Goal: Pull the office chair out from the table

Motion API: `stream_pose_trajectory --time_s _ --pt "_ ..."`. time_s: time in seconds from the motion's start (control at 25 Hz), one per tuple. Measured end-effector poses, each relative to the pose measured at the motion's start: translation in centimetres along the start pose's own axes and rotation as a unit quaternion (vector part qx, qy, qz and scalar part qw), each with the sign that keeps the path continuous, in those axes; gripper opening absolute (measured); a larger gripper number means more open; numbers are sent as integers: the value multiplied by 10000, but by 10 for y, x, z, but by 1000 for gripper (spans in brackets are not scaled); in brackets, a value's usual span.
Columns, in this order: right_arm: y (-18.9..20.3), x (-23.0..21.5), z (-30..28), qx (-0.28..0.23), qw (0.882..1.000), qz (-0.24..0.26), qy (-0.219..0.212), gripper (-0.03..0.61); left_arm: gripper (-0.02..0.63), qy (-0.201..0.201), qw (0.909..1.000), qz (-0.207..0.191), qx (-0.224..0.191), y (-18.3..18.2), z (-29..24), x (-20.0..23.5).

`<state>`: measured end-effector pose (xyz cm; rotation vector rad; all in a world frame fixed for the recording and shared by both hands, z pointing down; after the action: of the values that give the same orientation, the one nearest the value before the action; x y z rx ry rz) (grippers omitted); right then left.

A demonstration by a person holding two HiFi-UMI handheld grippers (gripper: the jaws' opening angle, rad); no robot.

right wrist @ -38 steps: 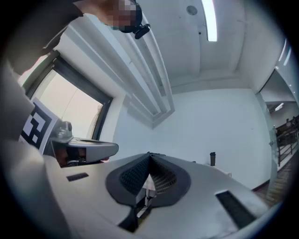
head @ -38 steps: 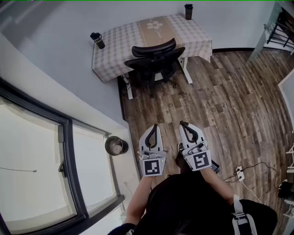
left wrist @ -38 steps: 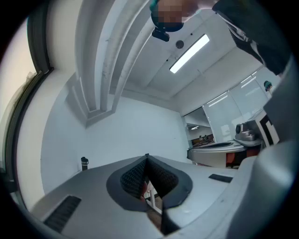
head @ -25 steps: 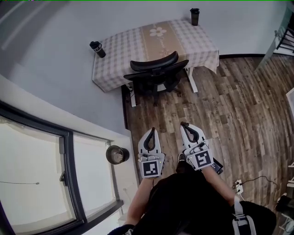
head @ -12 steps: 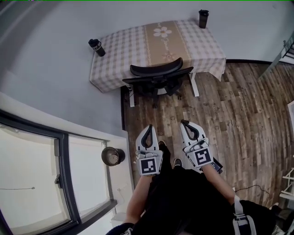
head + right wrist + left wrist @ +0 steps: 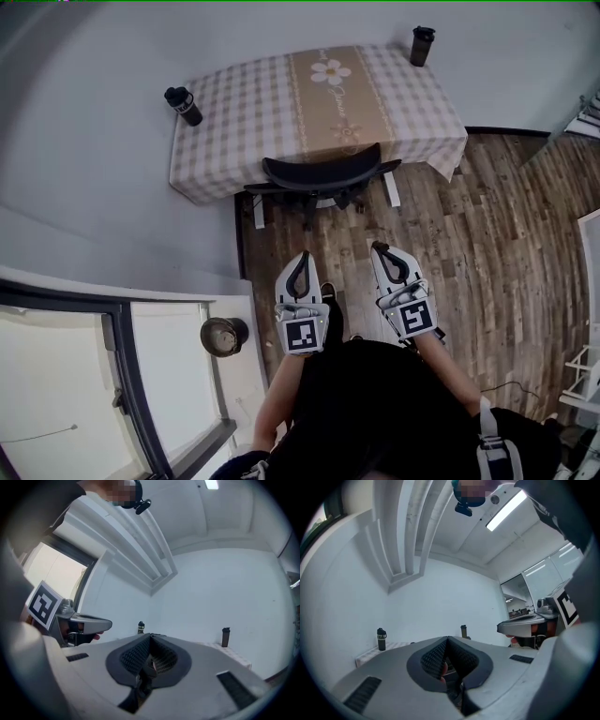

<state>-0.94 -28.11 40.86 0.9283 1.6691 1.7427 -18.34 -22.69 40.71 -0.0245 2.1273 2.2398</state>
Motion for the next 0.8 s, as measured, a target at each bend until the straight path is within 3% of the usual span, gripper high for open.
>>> stream_pose_trajectory --time_s 0.24,0.44,0.8 --pt "7 -33 -59 144 9995 152 231 6 -12 -43 9998 136 105 8 -57 56" --pt "14 -57 -99 231 9988 146 412 6 -12 -70 9999 -66 100 21 -99 103" --pt "28 -109 -139 442 9931 375 1016 6 -12 321 9991 -263 54 44 -156 156"
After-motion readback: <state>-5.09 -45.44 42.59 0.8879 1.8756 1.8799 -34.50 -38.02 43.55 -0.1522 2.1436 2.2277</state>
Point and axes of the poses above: the fingertips, and each gripper's own axes: z backward along the fingers, x to its left, y out of its underside, the point moved 6 cm from there along z, backward along the fingers, and after that the axes turned 5 degrees about -y, right-handed, at the moved point
